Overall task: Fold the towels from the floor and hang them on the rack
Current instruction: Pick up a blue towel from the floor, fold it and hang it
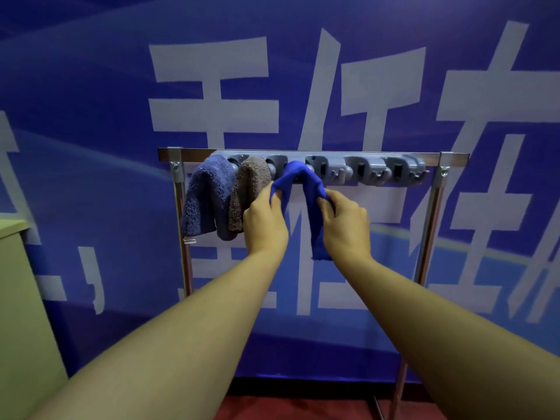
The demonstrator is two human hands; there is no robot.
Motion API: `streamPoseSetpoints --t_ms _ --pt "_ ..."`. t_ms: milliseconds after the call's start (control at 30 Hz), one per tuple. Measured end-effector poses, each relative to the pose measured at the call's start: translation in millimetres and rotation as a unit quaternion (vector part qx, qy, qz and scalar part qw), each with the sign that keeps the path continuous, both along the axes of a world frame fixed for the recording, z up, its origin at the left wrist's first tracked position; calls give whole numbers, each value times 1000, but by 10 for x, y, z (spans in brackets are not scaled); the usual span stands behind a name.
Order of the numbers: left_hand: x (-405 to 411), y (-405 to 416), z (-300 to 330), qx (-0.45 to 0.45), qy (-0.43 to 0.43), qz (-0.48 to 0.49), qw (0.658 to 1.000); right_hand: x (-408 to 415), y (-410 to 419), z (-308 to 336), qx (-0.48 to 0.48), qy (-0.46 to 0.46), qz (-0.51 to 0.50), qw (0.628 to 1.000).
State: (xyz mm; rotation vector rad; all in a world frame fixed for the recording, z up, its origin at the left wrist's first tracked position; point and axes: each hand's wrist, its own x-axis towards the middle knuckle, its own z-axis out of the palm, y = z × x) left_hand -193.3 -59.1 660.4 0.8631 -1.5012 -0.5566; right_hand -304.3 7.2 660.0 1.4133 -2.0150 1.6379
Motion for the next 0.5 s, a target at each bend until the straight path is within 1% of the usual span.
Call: streamPoseSetpoints --t_ms 67,233,500 --pt "-3 -36 -47 11 -12 -14 1000 23 5 -27 13 8 9 1000" --pt "-32 28 -160 41 -18 -97 994 78 37 -110 24 -3 26 999" --pt "7 103 -289 58 -29 -133 989 171 161 -205 23 -11 64 998"
